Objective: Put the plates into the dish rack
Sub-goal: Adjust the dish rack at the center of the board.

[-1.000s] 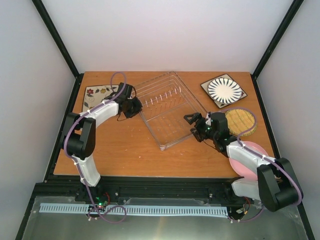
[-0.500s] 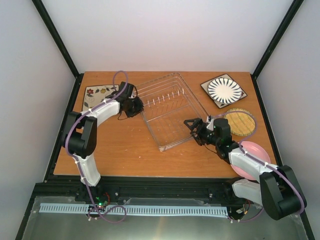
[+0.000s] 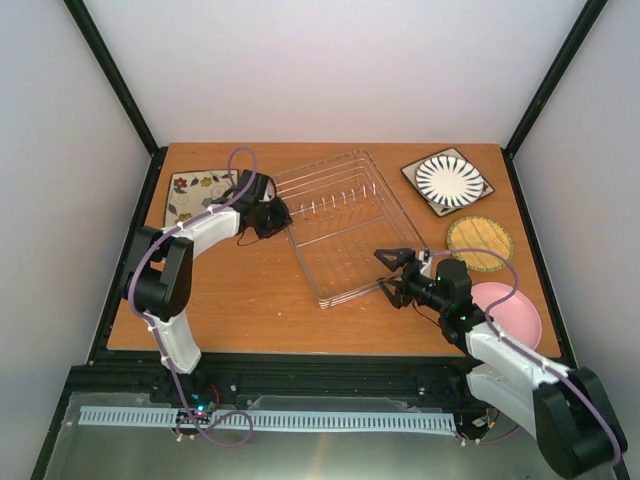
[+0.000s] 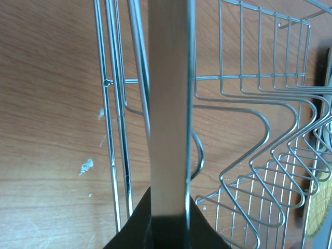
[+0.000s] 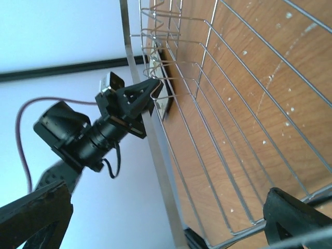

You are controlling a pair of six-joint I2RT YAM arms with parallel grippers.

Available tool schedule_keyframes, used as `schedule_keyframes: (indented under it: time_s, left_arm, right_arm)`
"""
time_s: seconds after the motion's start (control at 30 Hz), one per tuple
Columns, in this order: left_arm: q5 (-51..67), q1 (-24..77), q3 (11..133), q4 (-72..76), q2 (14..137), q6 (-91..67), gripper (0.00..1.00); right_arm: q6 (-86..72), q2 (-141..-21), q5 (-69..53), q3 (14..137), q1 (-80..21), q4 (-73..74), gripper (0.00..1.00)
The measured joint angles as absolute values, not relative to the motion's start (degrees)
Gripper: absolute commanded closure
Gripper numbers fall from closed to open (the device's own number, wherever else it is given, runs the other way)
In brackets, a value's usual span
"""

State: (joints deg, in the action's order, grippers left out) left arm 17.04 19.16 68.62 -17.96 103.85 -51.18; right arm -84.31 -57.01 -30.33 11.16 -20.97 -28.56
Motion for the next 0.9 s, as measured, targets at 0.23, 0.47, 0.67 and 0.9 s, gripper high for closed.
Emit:
schedule_keyframes:
  time_s: [0.23,0.47,0.67,0.9]
  left_arm:
    - [17.8,19.8,68.0,-16.4,103.9,-51.9,1.0]
    - [18.7,20.0,68.5,-16.1,104.5,-51.6,0.99]
    - [18.0,19.7,72.2,-20.2,106.2,-48.6,0.99]
    - [18.7,16.8,82.2,-28.0,112.1,-39.8,0.99]
  right_arm:
    - [-93.7,-40.9,-22.6,10.9,-21.3,-3.9,0.0]
    - [-90.9,-35.5,-19.5,11.4,-21.3,12.5,0.0]
    - [-75.1,-41.2,-15.0,26.8,-21.3,30.1,0.0]
    - [-58.7,-49.4,-11.0,45.1,-21.3,39.3,0.0]
